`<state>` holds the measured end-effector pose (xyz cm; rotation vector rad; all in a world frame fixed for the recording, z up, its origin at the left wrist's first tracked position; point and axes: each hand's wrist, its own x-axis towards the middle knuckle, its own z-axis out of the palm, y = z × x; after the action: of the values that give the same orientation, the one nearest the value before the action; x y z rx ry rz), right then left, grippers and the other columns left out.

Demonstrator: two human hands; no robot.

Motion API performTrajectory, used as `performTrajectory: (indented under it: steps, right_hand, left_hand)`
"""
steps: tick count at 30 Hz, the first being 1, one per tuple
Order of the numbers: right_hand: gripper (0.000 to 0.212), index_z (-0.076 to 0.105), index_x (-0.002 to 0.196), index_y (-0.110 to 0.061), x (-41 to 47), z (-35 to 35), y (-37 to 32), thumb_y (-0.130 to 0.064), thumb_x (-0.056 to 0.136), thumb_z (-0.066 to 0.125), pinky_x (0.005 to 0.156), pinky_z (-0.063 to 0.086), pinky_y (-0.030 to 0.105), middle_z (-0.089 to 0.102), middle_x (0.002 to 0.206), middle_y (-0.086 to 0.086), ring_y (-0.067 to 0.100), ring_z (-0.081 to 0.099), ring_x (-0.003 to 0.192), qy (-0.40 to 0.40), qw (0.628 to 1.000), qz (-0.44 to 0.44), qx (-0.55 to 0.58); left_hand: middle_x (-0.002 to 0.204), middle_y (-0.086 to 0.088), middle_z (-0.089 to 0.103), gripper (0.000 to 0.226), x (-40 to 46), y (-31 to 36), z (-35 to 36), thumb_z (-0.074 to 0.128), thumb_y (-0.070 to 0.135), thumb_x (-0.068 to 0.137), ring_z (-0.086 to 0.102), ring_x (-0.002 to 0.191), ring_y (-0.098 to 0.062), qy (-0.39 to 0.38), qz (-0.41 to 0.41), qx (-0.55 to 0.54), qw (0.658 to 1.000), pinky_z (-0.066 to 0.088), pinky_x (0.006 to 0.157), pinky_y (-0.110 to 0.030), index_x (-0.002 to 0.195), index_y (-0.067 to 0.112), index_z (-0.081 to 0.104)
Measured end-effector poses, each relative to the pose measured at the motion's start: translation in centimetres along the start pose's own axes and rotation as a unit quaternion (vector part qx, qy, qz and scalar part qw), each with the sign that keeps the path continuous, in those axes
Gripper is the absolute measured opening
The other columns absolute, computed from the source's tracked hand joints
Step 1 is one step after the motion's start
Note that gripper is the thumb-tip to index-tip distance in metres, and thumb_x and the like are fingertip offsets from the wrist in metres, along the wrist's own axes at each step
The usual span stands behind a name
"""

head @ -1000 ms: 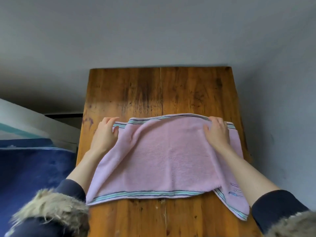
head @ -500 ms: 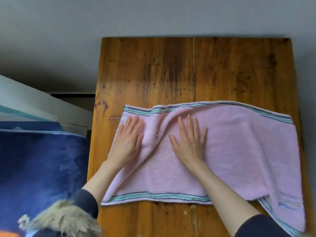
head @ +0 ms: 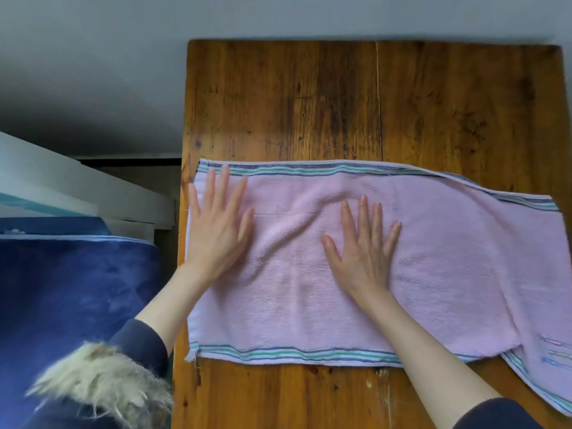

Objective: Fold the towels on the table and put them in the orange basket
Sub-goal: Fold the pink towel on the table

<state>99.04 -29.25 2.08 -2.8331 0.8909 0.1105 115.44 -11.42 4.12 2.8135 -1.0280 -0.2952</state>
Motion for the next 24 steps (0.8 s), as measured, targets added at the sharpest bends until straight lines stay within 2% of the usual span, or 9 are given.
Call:
performTrajectory:
  steps: [2,4,10,15,19,22,24]
  right_hand:
    - [0.068,0.028,0.145,-0.019,0.0,-0.1,-0.8,-0.055,0.088,0.033,0.111,-0.002,0.055,0.02,0.155,0.008,0.026,0.011,0.143,0.007,0.999,-0.031,0.002]
    - [0.068,0.026,0.146,-0.021,0.1,0.1,-1.7,-0.056,0.088,0.032,0.111,-0.002,0.056,0.018,0.156,0.008,0.025,0.008,0.143,0.003,0.998,-0.058,0.004]
    - [0.069,0.025,0.146,-0.024,1.1,1.0,-3.2,-0.06,0.088,0.029,0.109,0.001,0.062,0.015,0.157,0.008,0.027,0.004,0.144,-0.015,0.997,-0.076,-0.009]
    - [0.068,0.018,0.148,-0.025,1.8,1.2,-3.7,-0.06,0.09,0.025,0.109,0.0,0.062,0.009,0.158,0.005,0.026,0.002,0.145,-0.004,0.997,-0.078,-0.029]
    - [0.063,0.03,0.145,-0.023,1.7,1.1,-3.3,-0.055,0.09,0.031,0.11,0.002,0.061,0.021,0.155,0.007,0.026,0.01,0.143,0.017,0.995,-0.095,0.022]
    - [0.052,0.044,0.137,-0.018,0.6,0.3,-1.5,-0.042,0.092,0.04,0.111,0.006,0.057,0.035,0.149,0.011,0.025,0.021,0.14,0.062,0.986,-0.101,0.115]
    - [0.045,0.044,0.135,-0.017,-1.3,-0.4,0.8,-0.038,0.096,0.036,0.111,0.007,0.055,0.038,0.147,0.013,0.025,0.024,0.139,0.083,0.984,-0.084,0.132]
  left_hand:
    - [0.157,-0.011,0.011,0.057,-0.2,1.0,0.7,0.024,0.046,0.094,0.004,0.144,-0.031,-0.014,0.033,-0.001,0.999,-0.001,0.111,-0.058,0.146,0.022,0.026]
    - [0.158,-0.008,0.007,0.059,0.2,1.0,1.5,0.023,0.05,0.093,0.0,0.145,-0.029,-0.027,0.027,0.0,0.999,-0.004,0.111,-0.057,0.147,0.027,0.023]
    - [0.157,-0.006,0.014,0.06,2.1,-1.4,1.8,0.023,0.054,0.091,0.008,0.144,-0.029,-0.01,0.026,0.038,0.999,-0.003,0.112,-0.052,0.146,0.029,0.025]
    - [0.158,-0.005,0.009,0.061,2.8,-1.8,1.5,0.018,0.055,0.091,0.003,0.145,-0.027,-0.012,0.019,0.033,0.999,-0.005,0.112,-0.052,0.147,0.03,0.021]
    - [0.157,-0.009,0.008,0.058,0.9,1.1,1.4,0.019,0.044,0.093,0.001,0.145,-0.029,0.009,-0.006,-0.03,1.0,-0.006,0.111,-0.056,0.147,0.024,0.022]
    - [0.155,-0.013,0.018,0.054,-1.9,5.0,2.1,0.028,0.036,0.094,0.009,0.143,-0.032,0.035,0.044,-0.023,0.998,0.0,0.111,-0.057,0.145,0.021,0.026]
    - [0.153,-0.014,0.022,0.053,-3.7,7.9,2.9,0.031,0.035,0.092,0.012,0.142,-0.032,0.031,0.084,-0.026,0.996,0.004,0.11,-0.057,0.143,0.021,0.027]
